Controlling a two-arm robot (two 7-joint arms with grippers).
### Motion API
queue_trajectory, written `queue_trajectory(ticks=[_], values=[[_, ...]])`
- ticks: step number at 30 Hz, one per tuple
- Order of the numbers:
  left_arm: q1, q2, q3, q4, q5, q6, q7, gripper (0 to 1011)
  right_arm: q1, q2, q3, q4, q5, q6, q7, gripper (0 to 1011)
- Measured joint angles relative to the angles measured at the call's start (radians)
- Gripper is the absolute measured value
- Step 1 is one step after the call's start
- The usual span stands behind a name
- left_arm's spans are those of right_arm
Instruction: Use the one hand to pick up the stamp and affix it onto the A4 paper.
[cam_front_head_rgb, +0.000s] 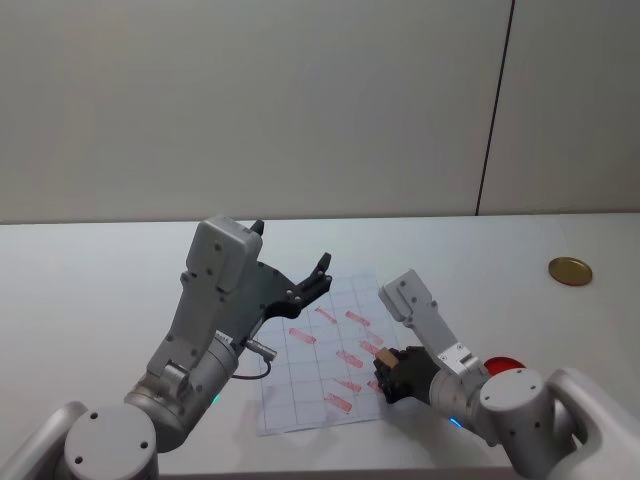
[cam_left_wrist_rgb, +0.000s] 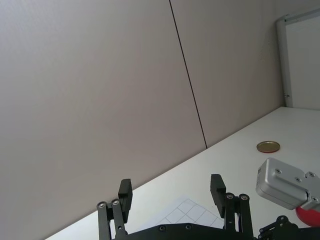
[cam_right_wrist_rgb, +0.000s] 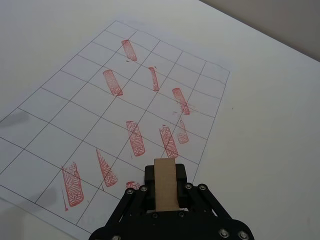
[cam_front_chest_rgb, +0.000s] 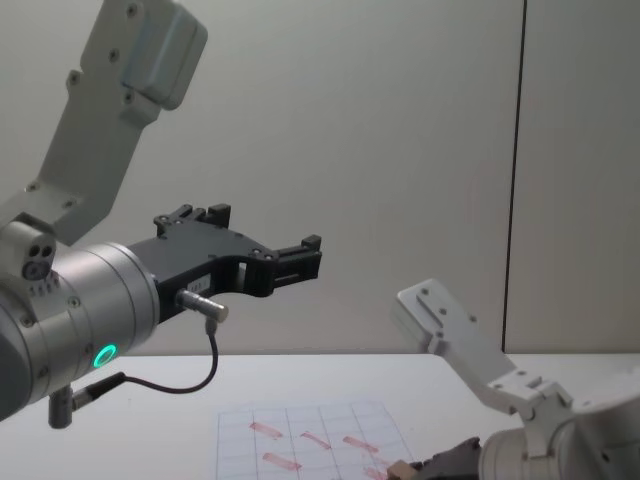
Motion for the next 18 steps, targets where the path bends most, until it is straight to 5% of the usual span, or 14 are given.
queue_trajectory(ticks=[18], values=[[0.000,0.000,0.000,0.000,0.000,0.000,0.000,993,0.030,-0.015,0.015,0.091,0.044,-0.036,0.012,220]])
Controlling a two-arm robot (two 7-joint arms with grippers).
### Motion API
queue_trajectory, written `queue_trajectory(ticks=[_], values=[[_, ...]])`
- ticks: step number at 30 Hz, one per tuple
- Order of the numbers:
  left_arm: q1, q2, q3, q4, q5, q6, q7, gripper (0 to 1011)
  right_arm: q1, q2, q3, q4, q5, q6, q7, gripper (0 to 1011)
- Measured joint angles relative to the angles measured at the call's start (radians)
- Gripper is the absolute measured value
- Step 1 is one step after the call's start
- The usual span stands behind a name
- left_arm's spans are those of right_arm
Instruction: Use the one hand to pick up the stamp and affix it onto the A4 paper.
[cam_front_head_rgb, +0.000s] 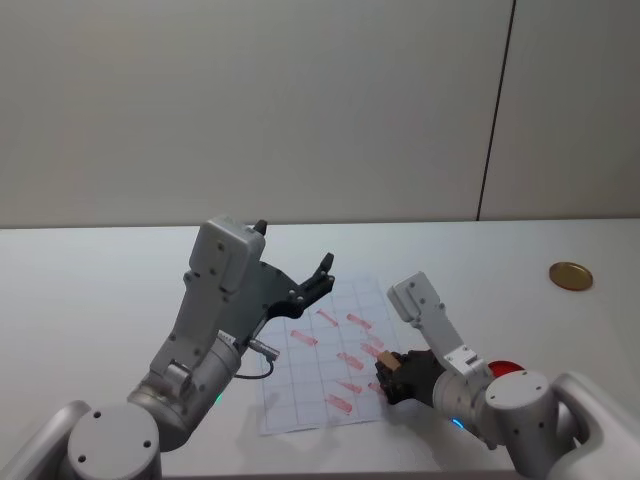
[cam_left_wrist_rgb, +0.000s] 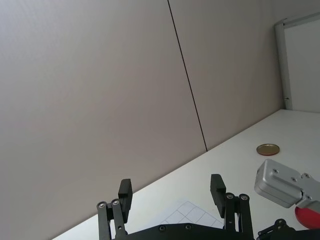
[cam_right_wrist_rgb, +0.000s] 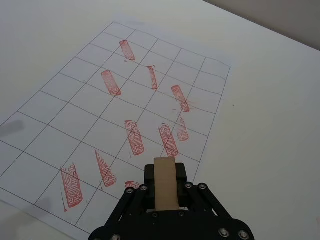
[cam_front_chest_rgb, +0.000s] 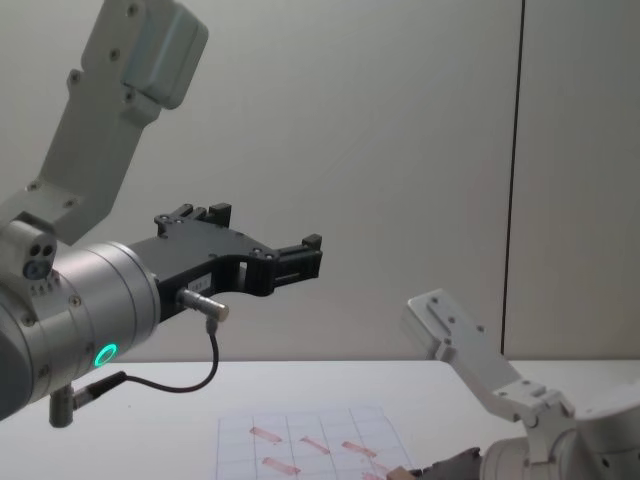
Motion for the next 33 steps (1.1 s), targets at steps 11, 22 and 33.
queue_trajectory(ticks=[11,22,33], values=[[0.000,0.000,0.000,0.000,0.000,0.000,0.000,993,0.018,-0.008,0.006,0.043,0.016,-0.002,0.004,220],[0.000,0.000,0.000,0.000,0.000,0.000,0.000,993,0.028,-0.013,0.006,0.070,0.019,-0.003,0.007,219],[0.000,0.000,0.000,0.000,0.000,0.000,0.000,993,0.031,-0.016,0.005,0.080,0.021,-0.003,0.008,219]])
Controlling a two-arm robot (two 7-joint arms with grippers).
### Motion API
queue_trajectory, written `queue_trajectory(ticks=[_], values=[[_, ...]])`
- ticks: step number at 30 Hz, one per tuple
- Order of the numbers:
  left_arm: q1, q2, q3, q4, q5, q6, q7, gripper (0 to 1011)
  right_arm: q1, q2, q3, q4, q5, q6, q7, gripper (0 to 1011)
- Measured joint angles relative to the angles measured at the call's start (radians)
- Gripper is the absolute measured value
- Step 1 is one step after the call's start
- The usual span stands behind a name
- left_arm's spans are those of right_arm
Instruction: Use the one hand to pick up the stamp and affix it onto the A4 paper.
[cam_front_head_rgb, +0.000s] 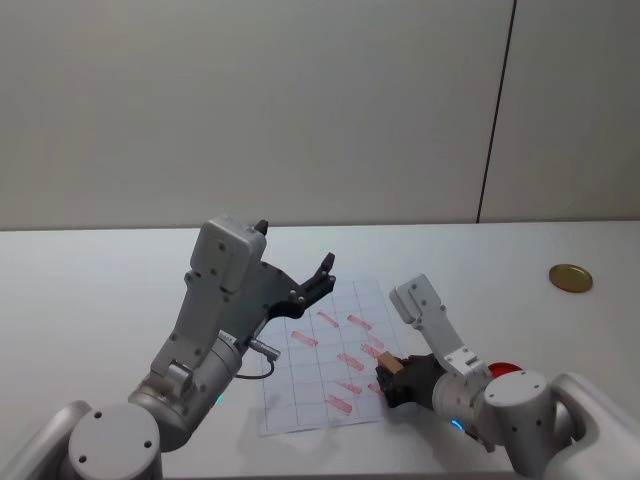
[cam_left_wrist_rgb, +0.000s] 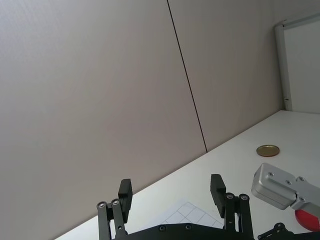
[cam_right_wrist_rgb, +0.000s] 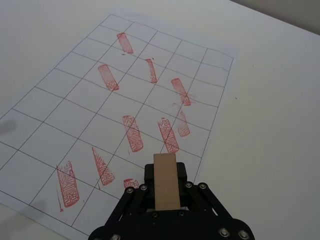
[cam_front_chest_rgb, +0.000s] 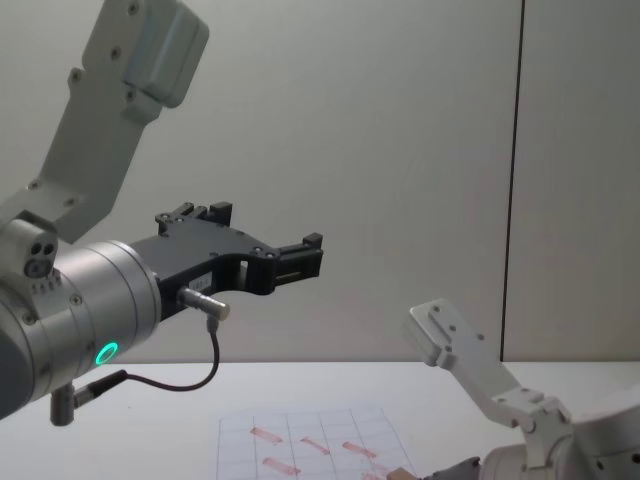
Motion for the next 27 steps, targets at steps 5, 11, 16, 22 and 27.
queue_trajectory(ticks=[5,11,16,22,27], values=[[0.000,0.000,0.000,0.000,0.000,0.000,0.000,993,-0.006,0.002,0.000,-0.013,0.000,0.000,-0.002,219],[0.000,0.000,0.000,0.000,0.000,0.000,0.000,993,-0.025,0.010,-0.001,-0.060,0.001,0.000,-0.008,220],[0.000,0.000,0.000,0.000,0.000,0.000,0.000,993,-0.047,0.019,-0.002,-0.118,0.008,0.003,-0.013,219],[0.000,0.000,0.000,0.000,0.000,0.000,0.000,993,-0.062,0.026,0.002,-0.193,0.021,0.004,-0.020,219],[0.000,0.000,0.000,0.000,0.000,0.000,0.000,993,-0.072,0.032,0.007,-0.248,0.036,0.003,-0.028,220]])
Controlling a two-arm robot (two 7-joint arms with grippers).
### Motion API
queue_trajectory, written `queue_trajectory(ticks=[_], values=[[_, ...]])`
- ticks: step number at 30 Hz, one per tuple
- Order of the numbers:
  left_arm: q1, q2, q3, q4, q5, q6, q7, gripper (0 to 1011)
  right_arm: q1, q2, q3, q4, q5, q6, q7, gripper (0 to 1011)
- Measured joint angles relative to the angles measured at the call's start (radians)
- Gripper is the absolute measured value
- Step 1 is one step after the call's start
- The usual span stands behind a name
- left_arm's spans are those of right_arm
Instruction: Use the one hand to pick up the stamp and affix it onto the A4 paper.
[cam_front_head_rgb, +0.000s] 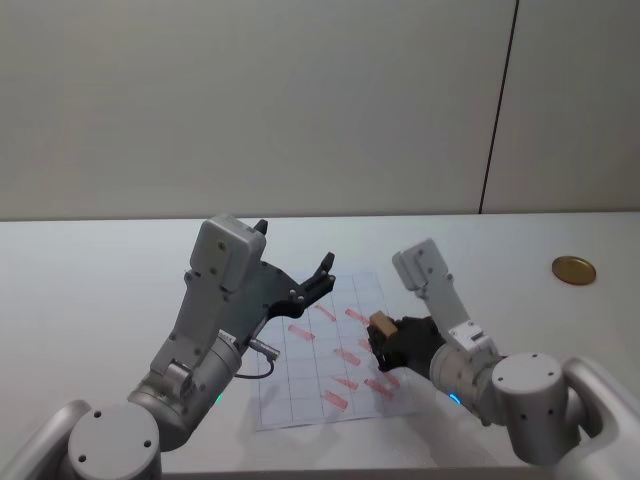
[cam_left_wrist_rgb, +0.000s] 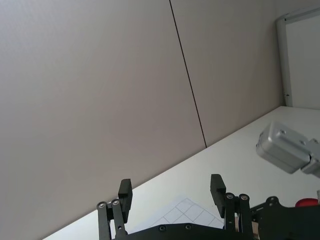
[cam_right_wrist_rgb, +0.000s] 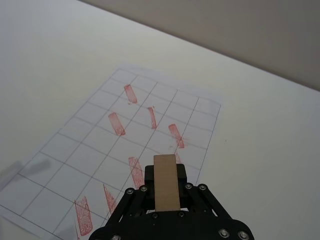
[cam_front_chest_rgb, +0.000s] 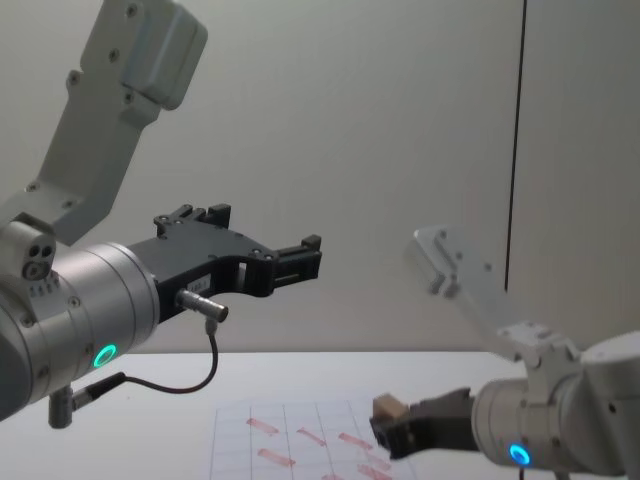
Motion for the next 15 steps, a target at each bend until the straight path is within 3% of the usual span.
queue_trajectory(ticks=[15], values=[[0.000,0.000,0.000,0.000,0.000,0.000,0.000,993,-0.023,0.018,0.020,-0.107,0.019,0.028,-0.044,219]])
